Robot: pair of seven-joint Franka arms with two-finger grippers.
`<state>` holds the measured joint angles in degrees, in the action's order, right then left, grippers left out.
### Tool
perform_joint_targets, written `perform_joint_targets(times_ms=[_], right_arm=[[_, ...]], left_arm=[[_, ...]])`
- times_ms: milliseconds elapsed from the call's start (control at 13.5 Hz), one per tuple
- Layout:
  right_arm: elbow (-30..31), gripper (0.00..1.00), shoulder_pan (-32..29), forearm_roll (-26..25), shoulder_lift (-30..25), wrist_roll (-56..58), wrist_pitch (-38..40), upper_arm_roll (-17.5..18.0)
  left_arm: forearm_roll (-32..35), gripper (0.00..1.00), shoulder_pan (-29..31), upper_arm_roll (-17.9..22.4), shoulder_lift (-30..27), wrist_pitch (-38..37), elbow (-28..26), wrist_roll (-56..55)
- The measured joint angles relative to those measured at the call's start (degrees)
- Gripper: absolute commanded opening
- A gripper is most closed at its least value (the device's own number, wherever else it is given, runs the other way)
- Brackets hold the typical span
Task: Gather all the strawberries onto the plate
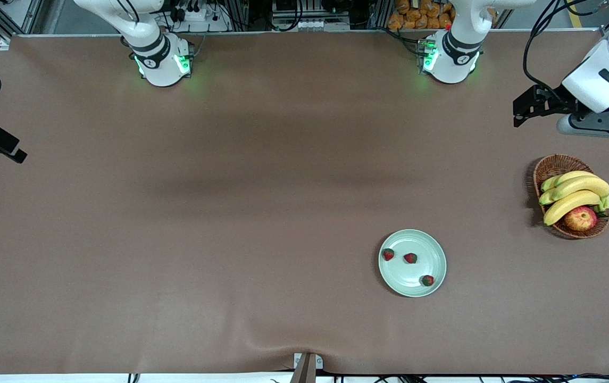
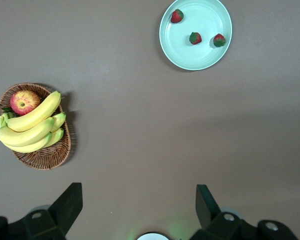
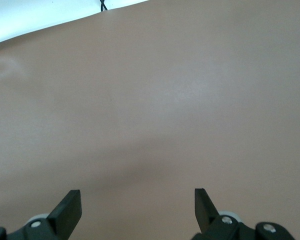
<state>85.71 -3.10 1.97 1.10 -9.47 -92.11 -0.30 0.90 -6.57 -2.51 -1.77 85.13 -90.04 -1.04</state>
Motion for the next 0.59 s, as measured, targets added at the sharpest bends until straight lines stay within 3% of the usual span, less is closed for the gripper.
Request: perform_joint_targets(times_ms=[592], right_arm=[[0.00, 1.00, -0.07, 0.02, 0.00, 0.00, 1.02, -0.22]], left_arm=[[0.01, 1.00, 1.58, 0.20, 0.12, -0.01, 0.00, 0.08]])
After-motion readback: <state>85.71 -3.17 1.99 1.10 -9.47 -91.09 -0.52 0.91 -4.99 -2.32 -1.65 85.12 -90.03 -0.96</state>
